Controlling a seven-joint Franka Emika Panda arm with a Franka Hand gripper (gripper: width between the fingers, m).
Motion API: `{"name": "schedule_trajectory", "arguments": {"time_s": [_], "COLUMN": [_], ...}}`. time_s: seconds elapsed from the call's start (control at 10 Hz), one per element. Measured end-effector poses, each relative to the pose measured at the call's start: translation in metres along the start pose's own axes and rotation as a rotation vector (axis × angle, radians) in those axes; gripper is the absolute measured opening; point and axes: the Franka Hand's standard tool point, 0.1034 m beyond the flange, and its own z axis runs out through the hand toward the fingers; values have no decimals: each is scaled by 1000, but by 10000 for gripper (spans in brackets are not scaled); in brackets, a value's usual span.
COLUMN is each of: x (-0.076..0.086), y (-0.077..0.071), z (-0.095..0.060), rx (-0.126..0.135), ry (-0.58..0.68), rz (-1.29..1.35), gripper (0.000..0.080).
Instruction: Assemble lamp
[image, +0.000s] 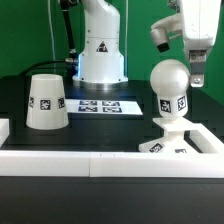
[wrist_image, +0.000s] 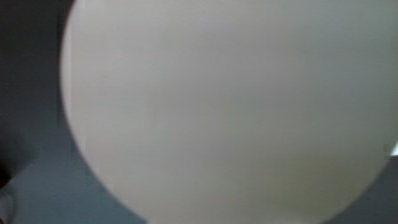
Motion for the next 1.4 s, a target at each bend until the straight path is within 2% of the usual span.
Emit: {"name": "schedule_trajectory", "arguments": {"time_s": [0.1,0.3,0.6,0.8,0.9,1.0,1.2,1.3,1.4], "x": [1,3,2,7,8,8,12,14,12], "y": [0,-2,1,3,4,6,13,17,20], "z": [-1,-1,-4,-4,-2,0,2,5,5], "rx": [0,1,-4,-6,-5,1,6,4,4], "ry": [0,2,2,6,5,1,-2,-1,-3], "rz": [-1,-8,-12,2,3,5,9,11,14], "gripper": [7,2,2,22,246,246,536,650,650]}}
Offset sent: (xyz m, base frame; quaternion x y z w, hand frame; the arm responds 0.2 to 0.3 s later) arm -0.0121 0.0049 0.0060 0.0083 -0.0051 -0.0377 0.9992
